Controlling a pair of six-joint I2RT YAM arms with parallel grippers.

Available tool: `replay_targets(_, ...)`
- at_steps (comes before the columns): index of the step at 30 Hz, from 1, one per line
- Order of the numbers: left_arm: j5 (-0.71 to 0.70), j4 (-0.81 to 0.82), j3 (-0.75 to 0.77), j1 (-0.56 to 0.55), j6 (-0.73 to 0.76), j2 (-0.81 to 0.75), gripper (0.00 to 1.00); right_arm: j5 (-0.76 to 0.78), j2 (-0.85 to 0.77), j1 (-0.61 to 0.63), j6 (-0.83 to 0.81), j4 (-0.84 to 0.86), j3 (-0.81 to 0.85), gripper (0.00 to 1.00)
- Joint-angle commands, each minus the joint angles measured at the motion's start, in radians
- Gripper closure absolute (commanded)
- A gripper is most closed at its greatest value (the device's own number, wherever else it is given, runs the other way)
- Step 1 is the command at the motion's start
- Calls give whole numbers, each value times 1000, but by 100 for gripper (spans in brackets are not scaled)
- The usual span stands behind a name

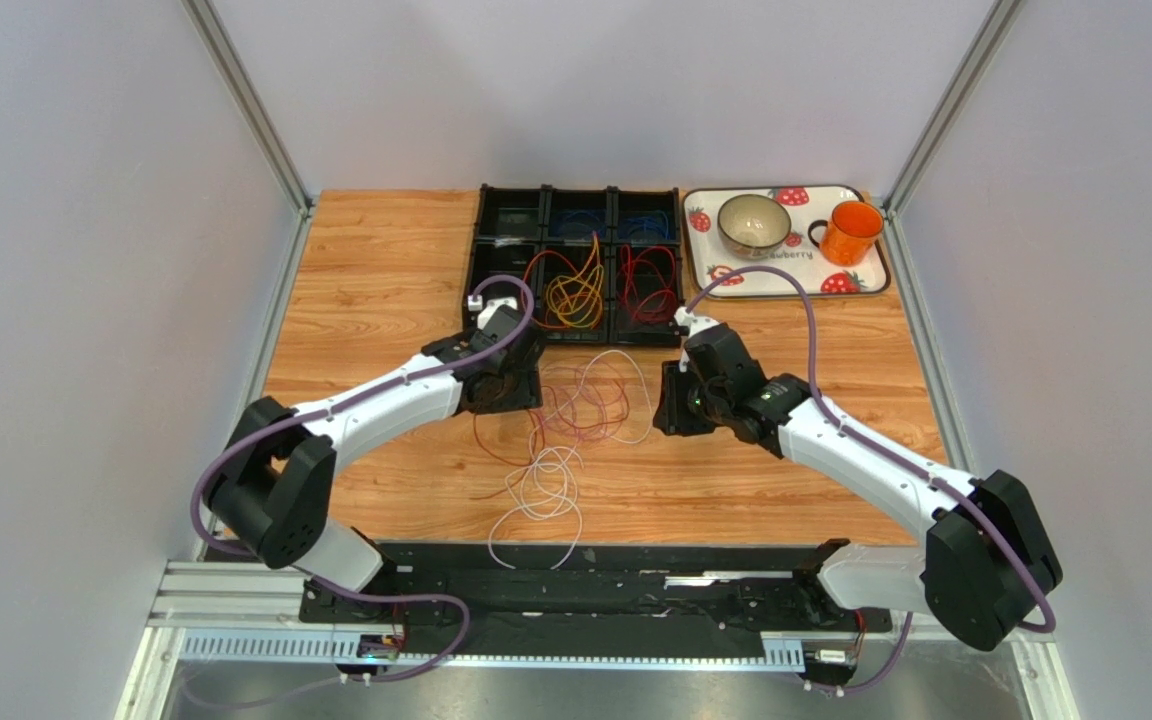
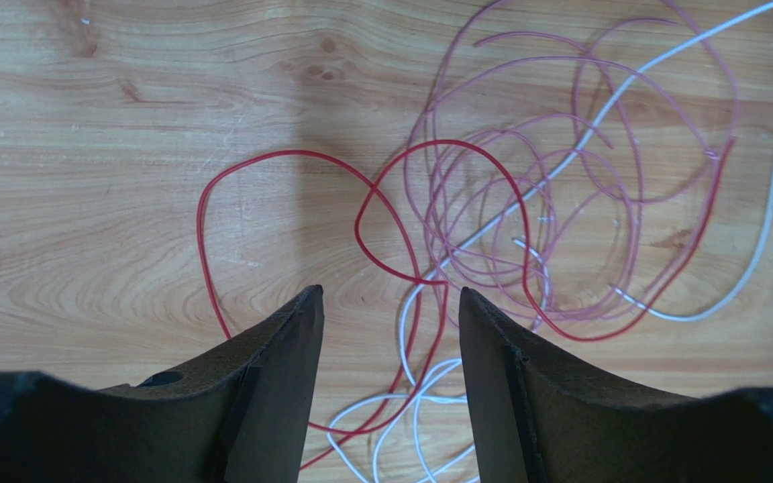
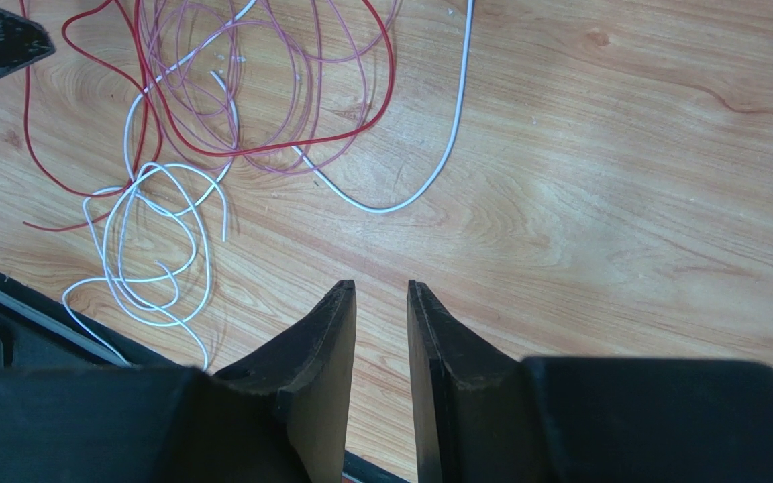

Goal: Untangle the cables
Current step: Untie the cable.

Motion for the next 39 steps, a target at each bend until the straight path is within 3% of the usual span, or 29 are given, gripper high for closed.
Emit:
replay_targets(1,-50,21,38,-2,-53,48,40,-23,-7,5,-19,43,1,71)
replay_targets(9,-64,15,66,-3,-67,128,49,-34,13,4,-19,46,-1,71)
replay_targets(17,-70,20,57,-1,-75,124,64,-35,32,5,-22,50,-1,72)
replay_targets(27,-49,26,67,-2,-59,130,88,-32,49,4,-22,50,1,72)
replay_targets(30,-44,24,67,-3,-58,124,100,-31,50,4,-24,50,-1,73)
replay_targets(35,-47,-8,89,-1,-47,107,100,-32,53,5,-22,49,2,73)
replay_targets(39,-84,-3,51,-1,-91,56,51,-32,52,5,-20,50,-1,73)
